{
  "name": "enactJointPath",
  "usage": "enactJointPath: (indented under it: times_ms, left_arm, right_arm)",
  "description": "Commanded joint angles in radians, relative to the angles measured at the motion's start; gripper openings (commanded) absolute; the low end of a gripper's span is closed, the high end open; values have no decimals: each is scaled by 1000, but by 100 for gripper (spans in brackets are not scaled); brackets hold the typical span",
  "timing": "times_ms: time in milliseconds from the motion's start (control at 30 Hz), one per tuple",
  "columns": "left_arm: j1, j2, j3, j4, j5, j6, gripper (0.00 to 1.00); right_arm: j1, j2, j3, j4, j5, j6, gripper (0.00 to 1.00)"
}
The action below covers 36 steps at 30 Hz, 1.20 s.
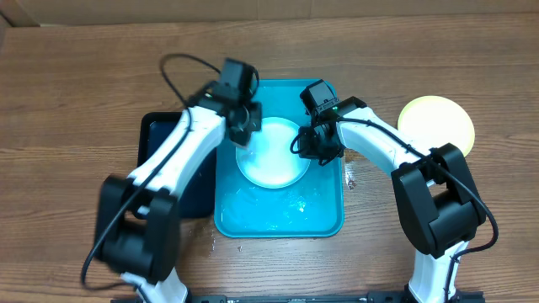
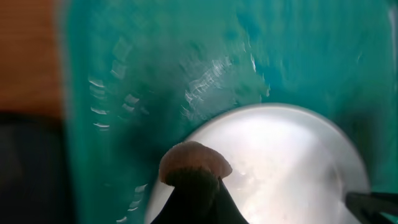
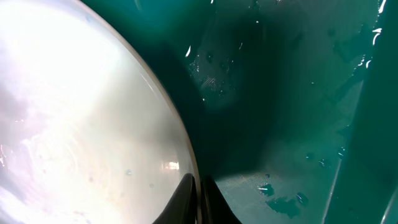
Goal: Clean dirty plates on tray and stack at the side
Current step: 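Return the sponge to the black tray with the left gripper, then lift the white plate upright with the right gripper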
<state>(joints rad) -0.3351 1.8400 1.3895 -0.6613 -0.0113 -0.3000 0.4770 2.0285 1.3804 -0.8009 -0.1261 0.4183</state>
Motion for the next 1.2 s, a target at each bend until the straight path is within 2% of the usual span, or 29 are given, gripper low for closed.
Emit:
enactJointPath:
  times_ms: [0,133,233,267,467,667,700,733,800,900,933,967,1000,1167]
  left_arm:
    - [14,-136,57,-88,-215,35,4]
    - [62,-195,55,-241,-291,14,4]
    - [134,-211,28,-310,-269,-21,4]
    - [183,-217,-6,-309,-216,-21,4]
    - [299,-220,-163,-190,-71,-16,4]
    - [351,-220,-327,-44,64,7,4]
    - [353,-220,-335,-39,67,4,11]
    - [354,-220,-338,-37,67,4,29]
    - [354,-221,-338,-34,64,5,52]
    - [354,-221,-331,-31,64,5,56]
    - [354,-223,-327,-32,65,5,61]
    - [354,-224,-321,-33,68,5,77]
    - [354,-227,-314,-35,74,5,84]
    - [354,-283,-269,-40,108,9,97]
  right_arm:
    - [16,32,-6,3,-6,1,4]
    - [16,31,-4,-4,-6,2,4]
    - [16,31,7,-17,-6,1,4]
    - [16,28,11,-23,-6,1,4]
    - [16,21,16,-39,-6,1,4]
    - [16,17,16,-46,-7,1,4]
    - [16,14,16,-47,-10,1,4]
    - [16,10,16,-48,-10,1,4]
    - [16,-4,16,-50,-9,1,4]
    - [15,-41,21,-61,-7,1,4]
    - [14,-58,28,-74,-1,1,4]
    - [12,-77,37,-90,13,1,4]
    - [10,-97,48,-112,37,1,4]
    - [-2,-208,151,-279,286,2,4]
